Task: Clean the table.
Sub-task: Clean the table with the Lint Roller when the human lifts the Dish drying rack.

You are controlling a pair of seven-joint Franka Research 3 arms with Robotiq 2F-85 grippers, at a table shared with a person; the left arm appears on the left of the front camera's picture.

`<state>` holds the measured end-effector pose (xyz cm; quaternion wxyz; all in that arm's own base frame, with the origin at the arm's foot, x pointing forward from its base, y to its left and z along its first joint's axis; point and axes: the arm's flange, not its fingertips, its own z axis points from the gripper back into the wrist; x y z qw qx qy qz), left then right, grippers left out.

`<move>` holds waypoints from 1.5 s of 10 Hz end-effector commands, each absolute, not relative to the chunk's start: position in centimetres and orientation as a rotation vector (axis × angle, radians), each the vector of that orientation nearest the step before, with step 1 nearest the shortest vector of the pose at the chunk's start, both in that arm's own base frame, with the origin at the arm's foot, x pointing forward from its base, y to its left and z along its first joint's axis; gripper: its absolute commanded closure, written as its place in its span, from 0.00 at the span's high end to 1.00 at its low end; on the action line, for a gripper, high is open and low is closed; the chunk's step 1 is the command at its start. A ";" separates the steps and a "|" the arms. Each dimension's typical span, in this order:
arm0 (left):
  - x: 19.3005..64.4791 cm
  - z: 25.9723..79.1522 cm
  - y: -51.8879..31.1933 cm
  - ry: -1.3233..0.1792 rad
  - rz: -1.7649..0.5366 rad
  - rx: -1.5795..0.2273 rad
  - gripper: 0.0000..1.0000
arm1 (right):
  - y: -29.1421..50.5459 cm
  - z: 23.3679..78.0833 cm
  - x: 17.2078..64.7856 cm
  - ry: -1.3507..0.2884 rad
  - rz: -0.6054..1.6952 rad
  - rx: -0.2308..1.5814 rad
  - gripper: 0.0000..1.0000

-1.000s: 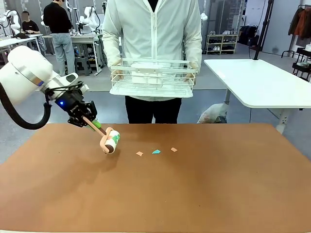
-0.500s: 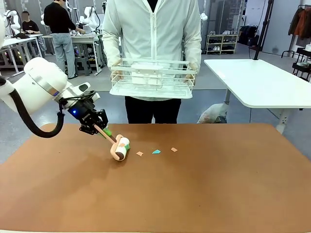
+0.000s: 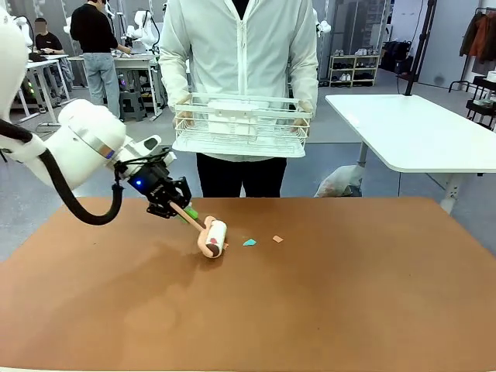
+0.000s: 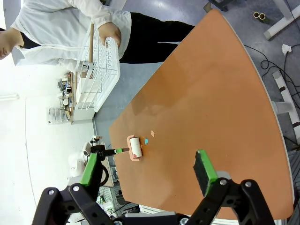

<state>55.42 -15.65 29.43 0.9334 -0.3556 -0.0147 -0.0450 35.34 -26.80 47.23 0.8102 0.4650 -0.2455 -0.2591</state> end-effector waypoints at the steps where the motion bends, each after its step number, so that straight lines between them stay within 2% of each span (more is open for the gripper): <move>1: 54.6 26.8 -19.7 -0.082 -0.123 -0.664 0.21 | -26.9 47.4 35.3 -0.543 -0.536 1.002 1.00; 8: 55.1 27.5 -36.1 -0.044 -0.103 -0.661 0.21 | -26.9 47.4 35.3 -0.543 -0.536 1.002 1.00; 11: 55.8 28.9 -38.0 -0.059 -0.145 -0.668 0.21 | -26.9 47.4 35.3 -0.543 -0.536 1.002 1.00; 12: 56.7 31.1 -37.5 -0.097 -0.140 -0.664 0.21 | -26.9 47.4 35.3 -0.543 -0.536 1.002 1.00; 14: 57.7 36.7 -36.9 -0.020 -0.141 -0.670 0.21 | -26.9 47.4 35.3 -0.543 -0.536 1.002 1.00; 15: 57.5 41.3 -36.5 -0.017 -0.178 -0.643 0.21 | -26.9 47.4 35.3 -0.543 -0.536 1.002 1.00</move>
